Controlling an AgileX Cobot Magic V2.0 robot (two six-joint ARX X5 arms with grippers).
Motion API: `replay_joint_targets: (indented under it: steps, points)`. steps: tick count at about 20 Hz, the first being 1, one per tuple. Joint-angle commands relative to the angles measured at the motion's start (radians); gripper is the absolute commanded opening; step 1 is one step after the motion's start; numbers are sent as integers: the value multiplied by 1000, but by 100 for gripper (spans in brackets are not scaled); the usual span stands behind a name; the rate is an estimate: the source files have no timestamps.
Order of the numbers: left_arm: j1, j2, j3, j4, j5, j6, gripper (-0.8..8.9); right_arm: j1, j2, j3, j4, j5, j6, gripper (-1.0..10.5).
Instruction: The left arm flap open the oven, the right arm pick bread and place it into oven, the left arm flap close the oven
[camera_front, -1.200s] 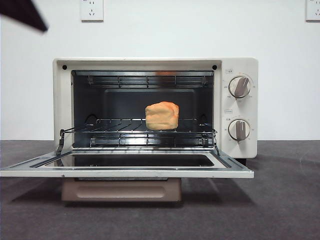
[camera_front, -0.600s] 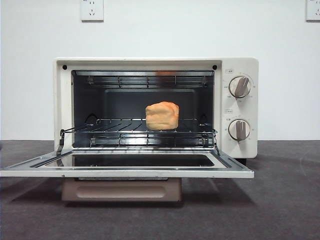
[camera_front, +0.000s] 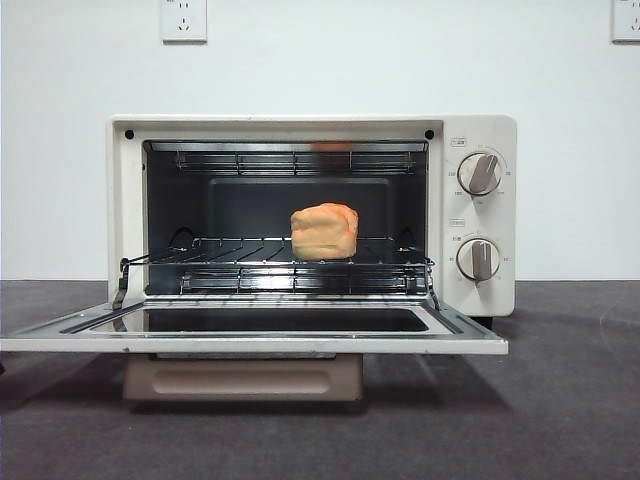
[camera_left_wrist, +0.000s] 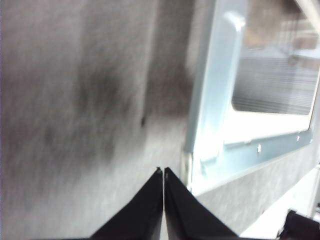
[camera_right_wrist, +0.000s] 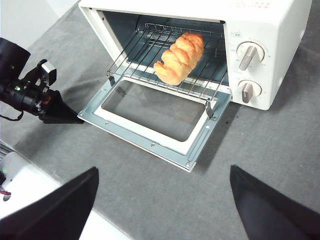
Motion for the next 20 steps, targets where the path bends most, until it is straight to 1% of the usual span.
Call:
replay_joint_targets:
  steps: [1, 4, 7, 9, 12, 15, 18, 20]
  points:
    - [-1, 20, 4, 34, 24, -23, 7, 8, 3, 18, 14, 5, 10, 420]
    - [-1, 20, 4, 40, 26, -26, 7, 8, 3, 18, 21, 5, 14, 420]
    - [-1, 19, 4, 58, 79, -35, 7, 8, 3, 18, 43, 5, 15, 420]
    - [-1, 19, 4, 90, 125, -64, 7, 8, 3, 18, 51, 5, 23, 420]
    - [5, 19, 6, 170, 192, -137, 7, 8, 3, 18, 51, 4, 35, 420]
    - [10, 19, 14, 292, 213, -246, 7, 8, 3, 18, 51, 4, 40, 420]
    - [10, 19, 16, 491, 219, -408, 7, 8, 3, 18, 51, 4, 45, 420]
    - [10, 19, 16, 643, 218, -541, 7, 8, 3, 18, 51, 4, 47, 420]
